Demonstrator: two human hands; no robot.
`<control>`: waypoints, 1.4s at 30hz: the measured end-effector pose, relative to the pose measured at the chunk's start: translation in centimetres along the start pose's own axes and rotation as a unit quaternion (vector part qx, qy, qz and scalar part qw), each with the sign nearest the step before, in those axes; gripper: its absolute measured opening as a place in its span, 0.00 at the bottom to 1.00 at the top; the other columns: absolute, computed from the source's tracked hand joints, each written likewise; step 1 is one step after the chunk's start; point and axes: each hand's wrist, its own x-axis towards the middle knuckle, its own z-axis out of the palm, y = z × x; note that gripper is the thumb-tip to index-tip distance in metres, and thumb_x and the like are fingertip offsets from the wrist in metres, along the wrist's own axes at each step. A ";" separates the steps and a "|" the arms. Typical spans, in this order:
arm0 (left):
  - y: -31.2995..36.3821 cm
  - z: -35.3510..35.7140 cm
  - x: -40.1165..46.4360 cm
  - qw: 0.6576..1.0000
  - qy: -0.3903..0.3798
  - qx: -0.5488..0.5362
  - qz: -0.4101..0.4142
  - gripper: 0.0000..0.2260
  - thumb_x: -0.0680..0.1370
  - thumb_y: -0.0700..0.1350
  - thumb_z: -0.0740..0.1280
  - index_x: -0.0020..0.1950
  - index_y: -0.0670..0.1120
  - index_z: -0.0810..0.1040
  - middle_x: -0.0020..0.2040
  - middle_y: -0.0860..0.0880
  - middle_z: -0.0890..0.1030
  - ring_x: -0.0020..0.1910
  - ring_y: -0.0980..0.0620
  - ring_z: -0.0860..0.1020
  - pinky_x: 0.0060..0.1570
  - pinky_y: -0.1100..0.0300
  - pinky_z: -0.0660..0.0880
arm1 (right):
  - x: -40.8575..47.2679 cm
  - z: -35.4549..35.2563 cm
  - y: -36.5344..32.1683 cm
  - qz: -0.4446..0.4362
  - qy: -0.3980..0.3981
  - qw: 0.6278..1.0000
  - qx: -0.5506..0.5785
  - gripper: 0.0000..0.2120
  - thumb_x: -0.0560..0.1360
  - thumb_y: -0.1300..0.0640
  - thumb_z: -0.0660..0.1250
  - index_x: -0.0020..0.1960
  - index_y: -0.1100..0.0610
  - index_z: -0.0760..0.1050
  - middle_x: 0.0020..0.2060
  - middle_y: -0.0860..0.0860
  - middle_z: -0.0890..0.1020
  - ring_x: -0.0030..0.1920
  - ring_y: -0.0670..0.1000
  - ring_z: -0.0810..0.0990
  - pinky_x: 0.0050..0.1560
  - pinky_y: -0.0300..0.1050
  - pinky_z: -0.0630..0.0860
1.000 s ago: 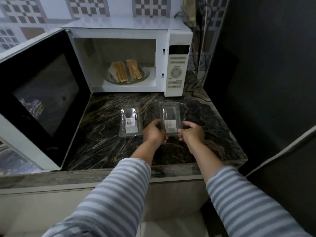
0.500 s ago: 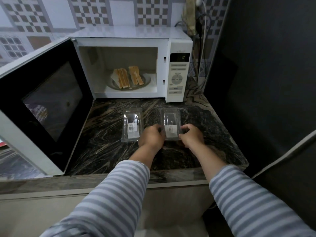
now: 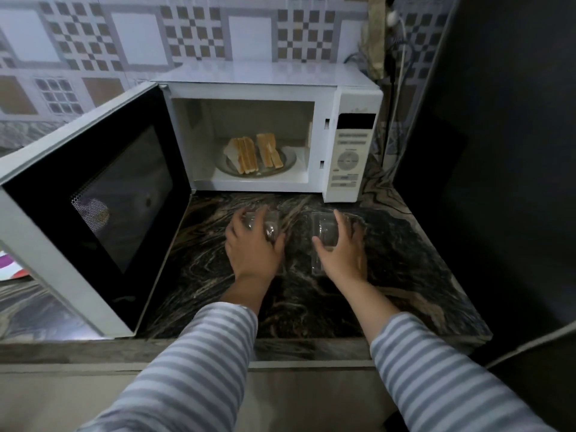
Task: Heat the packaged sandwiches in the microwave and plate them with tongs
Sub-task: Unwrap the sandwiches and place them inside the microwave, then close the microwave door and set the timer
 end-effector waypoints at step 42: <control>8.5 -13.0 31.5 0.999 0.013 -0.004 0.032 0.36 0.76 0.63 0.63 0.78 0.60 0.46 0.77 0.48 0.60 0.70 0.45 0.69 0.53 0.49 0.73 | 22.7 -8.2 -27.8 -0.154 0.025 0.988 0.011 0.32 0.77 0.42 0.63 0.76 0.44 0.54 0.75 0.51 0.63 0.70 0.59 0.68 0.61 0.52 0.71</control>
